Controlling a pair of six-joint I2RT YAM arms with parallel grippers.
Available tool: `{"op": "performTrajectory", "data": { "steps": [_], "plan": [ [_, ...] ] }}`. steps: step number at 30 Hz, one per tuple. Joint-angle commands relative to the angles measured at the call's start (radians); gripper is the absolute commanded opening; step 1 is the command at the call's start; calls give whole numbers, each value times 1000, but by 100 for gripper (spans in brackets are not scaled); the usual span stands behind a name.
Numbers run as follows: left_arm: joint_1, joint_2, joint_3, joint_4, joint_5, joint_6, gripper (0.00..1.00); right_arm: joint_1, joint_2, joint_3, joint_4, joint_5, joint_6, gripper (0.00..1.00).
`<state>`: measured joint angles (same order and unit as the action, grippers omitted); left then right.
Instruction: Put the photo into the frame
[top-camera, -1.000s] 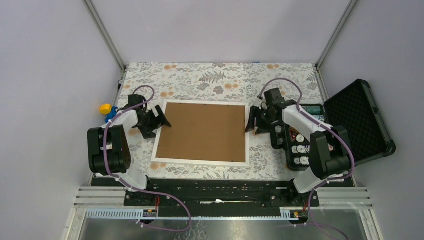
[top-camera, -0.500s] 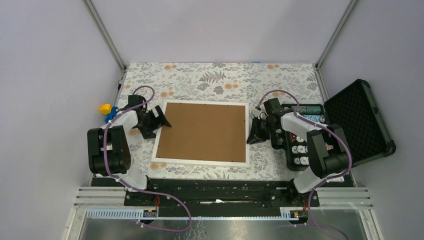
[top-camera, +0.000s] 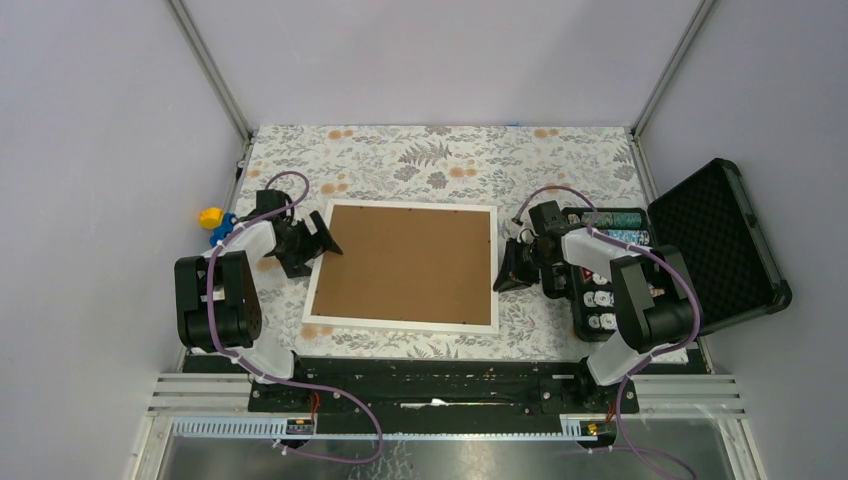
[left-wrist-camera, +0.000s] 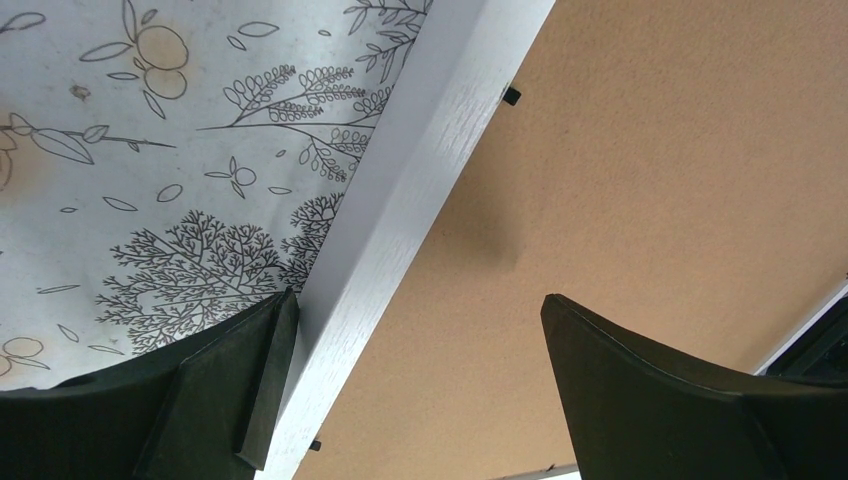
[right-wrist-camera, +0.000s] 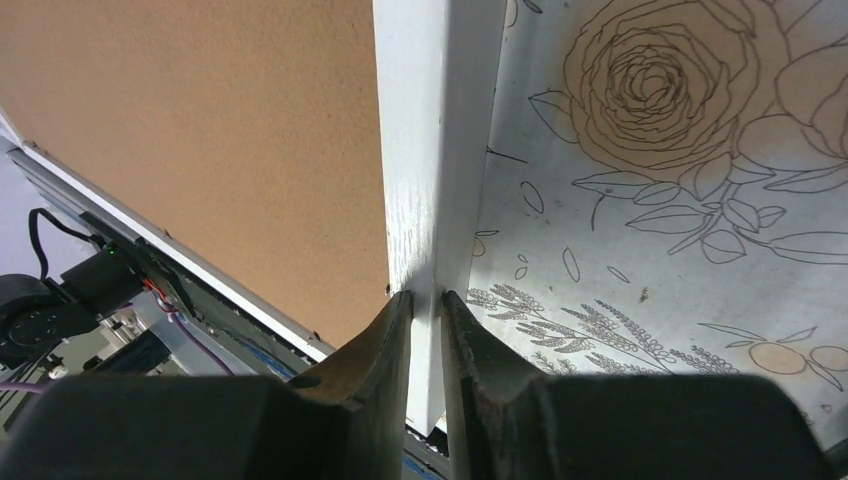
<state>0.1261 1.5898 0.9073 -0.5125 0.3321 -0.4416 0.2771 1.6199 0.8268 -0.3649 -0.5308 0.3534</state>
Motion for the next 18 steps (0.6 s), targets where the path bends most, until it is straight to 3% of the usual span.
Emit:
{"op": "performTrajectory", "data": {
  "steps": [1, 11, 18],
  "plan": [
    [1, -31, -3, 9, 4, 0, 99, 18, 10, -35, 36, -36, 20, 23],
    [1, -34, -21, 21, 29, -4, 99, 52, 35, -21, 73, -28, 73, 23],
    [2, -30, -32, 31, 60, -9, 99, 70, -3, -28, 74, 8, 112, 30]
  ]
}}
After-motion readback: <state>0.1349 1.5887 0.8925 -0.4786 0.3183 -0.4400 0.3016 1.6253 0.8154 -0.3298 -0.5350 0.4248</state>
